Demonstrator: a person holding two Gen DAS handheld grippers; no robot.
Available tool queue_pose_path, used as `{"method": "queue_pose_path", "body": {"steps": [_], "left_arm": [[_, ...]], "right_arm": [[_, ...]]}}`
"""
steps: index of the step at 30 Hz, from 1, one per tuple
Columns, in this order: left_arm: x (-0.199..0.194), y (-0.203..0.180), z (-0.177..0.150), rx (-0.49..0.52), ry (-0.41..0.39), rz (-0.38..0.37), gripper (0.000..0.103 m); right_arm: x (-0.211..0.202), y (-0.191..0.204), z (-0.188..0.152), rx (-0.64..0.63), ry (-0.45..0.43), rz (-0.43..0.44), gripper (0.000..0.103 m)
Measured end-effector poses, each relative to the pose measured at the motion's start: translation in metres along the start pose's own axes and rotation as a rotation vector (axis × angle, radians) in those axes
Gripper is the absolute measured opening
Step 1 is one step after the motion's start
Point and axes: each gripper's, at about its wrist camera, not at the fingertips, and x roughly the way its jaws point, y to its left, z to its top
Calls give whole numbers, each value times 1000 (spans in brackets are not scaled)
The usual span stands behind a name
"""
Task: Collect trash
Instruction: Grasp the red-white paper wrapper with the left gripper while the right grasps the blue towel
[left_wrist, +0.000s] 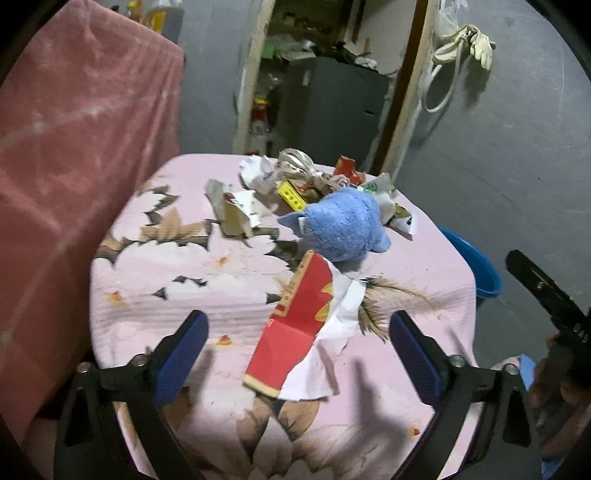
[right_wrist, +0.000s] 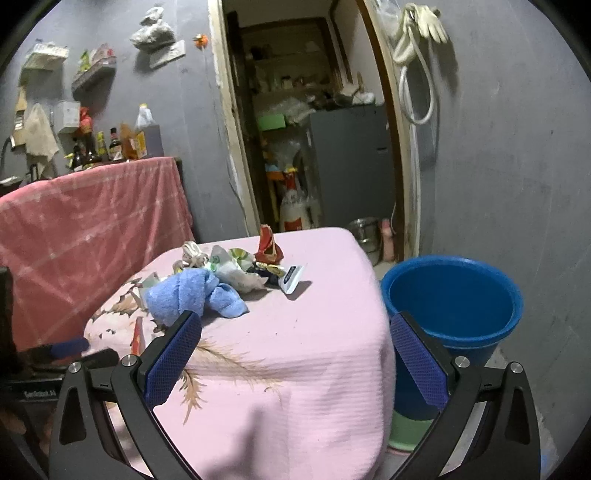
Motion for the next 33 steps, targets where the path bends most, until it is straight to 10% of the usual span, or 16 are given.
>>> {"method": "queue_pose_path", "body": {"steps": [7,14,21,33], "left_arm": [[18,5,11,17,53,-45,65],[27,8,19,6,79,-111,61],[33,7,25,12,96,-111,27],[31,7,18,-25,101,-90,10]], "right_arm": [[21,0,2,-18,38,35,103],[44,3,1,-19,88,68,103],[58,8,2,-45,112,71,102],[78,23,7,-115,192,128,87]]}}
